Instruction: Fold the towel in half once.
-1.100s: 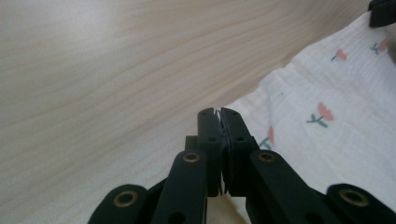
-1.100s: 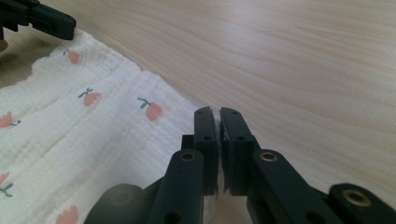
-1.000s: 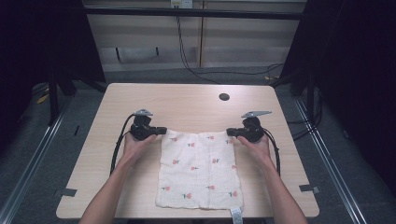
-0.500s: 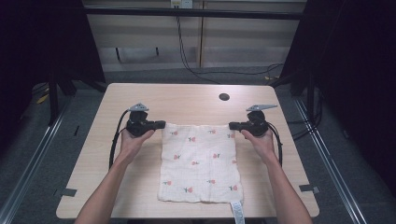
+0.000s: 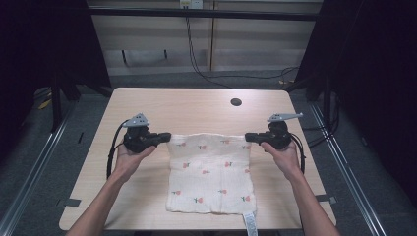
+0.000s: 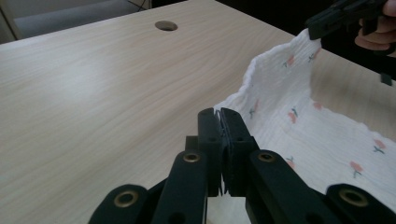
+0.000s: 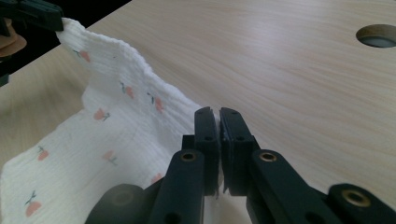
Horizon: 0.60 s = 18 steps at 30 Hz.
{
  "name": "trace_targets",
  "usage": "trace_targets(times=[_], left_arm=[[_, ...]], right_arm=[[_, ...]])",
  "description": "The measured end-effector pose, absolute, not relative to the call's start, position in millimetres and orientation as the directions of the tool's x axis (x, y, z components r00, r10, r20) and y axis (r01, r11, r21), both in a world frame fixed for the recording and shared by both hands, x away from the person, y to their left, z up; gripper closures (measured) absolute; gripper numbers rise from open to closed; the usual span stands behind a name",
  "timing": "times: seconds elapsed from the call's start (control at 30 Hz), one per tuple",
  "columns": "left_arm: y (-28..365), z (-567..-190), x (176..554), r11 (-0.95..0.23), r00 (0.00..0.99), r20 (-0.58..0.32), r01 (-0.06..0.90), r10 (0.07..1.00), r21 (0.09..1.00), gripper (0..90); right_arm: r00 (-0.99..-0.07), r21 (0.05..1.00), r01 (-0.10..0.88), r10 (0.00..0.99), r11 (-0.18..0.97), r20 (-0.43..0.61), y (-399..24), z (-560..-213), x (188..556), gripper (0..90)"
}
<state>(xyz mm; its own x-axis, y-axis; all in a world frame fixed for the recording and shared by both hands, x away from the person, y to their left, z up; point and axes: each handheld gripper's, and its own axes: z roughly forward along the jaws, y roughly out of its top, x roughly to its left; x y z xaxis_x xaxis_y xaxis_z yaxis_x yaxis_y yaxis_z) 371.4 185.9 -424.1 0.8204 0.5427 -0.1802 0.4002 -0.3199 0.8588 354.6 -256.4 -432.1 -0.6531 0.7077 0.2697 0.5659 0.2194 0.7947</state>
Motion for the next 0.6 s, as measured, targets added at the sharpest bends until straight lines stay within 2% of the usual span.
trace_targets(times=[0.23,0.37,0.6], left_arm=[[195.0,-433.2,354.4,-0.294,0.828,-0.217,0.41,0.516,0.864,88.3],[193.1,-430.0,347.1,-0.327,0.838,-0.204,0.405,0.506,0.854,88.3],[195.0,-414.8,331.5,-0.334,0.855,-0.183,0.374,0.485,0.865,88.3]], right_arm=[[-0.666,0.808,0.55,0.695,0.211,0.272,-260.2,-438.4,330.5,86.5],[-0.675,0.808,0.547,0.686,0.219,0.271,-262.0,-443.1,318.3,86.7],[-0.714,0.85,0.479,0.661,0.217,0.234,-259.2,-423.1,291.4,86.9]])
